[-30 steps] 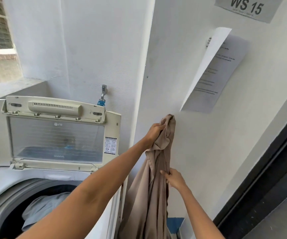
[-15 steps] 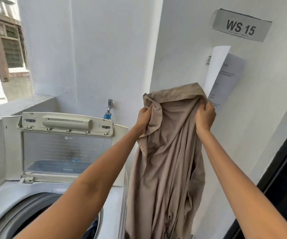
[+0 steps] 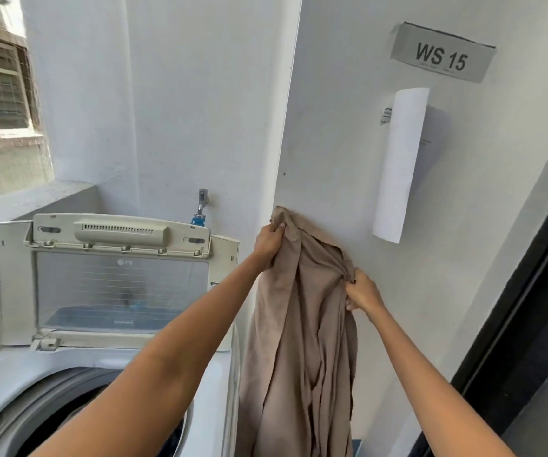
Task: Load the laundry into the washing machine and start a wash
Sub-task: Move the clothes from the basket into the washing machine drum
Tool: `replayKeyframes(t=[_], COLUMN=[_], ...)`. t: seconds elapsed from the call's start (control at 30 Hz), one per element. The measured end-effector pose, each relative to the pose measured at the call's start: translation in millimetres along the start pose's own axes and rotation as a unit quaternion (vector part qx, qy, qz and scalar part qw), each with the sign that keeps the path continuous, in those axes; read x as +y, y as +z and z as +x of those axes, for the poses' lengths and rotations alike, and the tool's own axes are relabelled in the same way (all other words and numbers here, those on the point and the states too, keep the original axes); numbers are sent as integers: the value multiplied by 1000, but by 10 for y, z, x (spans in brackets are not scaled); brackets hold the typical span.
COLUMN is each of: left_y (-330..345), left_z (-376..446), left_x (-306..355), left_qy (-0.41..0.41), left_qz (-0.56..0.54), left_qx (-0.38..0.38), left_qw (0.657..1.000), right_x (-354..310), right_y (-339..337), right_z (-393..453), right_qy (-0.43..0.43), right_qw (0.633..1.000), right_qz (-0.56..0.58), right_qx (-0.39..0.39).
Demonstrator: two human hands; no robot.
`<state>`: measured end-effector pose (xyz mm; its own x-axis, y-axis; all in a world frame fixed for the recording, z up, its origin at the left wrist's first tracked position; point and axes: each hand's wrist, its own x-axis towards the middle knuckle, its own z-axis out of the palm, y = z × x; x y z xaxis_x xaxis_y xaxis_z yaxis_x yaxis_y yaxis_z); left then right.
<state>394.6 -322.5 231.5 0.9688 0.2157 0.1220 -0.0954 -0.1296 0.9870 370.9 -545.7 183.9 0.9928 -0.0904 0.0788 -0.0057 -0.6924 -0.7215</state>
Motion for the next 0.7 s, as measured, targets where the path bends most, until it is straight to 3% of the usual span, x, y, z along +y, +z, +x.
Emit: replayKeyframes(t=[0.1, 0.17, 0.33, 0.47, 0.6, 0.7], left_y=[136, 245, 453, 455, 279, 102], left_z=[-47, -90, -218, -232, -196, -241], left_x=[91, 133, 152, 319, 374, 254], left_qy=[46, 64, 71, 50, 29, 28], left_qz=[-27, -29, -135, -209, -155, -80], left_qx=[-24, -41, -43, -74, -76, -125], left_qw=[998, 997, 987, 974, 985, 989], right_x=[31, -8, -59, 101, 77, -143], right_y=[-11, -27, -20, 112, 49, -92], right_z=[-73, -94, -163, -236, -243, -204], right_qy=[7, -23, -91, -87, -93, -97], right_qw=[988, 985, 989, 993, 995, 983], right_qz=[-40, -24, 86, -2, -38, 102], right_qx=[-150, -172, -73, -83, 29, 122])
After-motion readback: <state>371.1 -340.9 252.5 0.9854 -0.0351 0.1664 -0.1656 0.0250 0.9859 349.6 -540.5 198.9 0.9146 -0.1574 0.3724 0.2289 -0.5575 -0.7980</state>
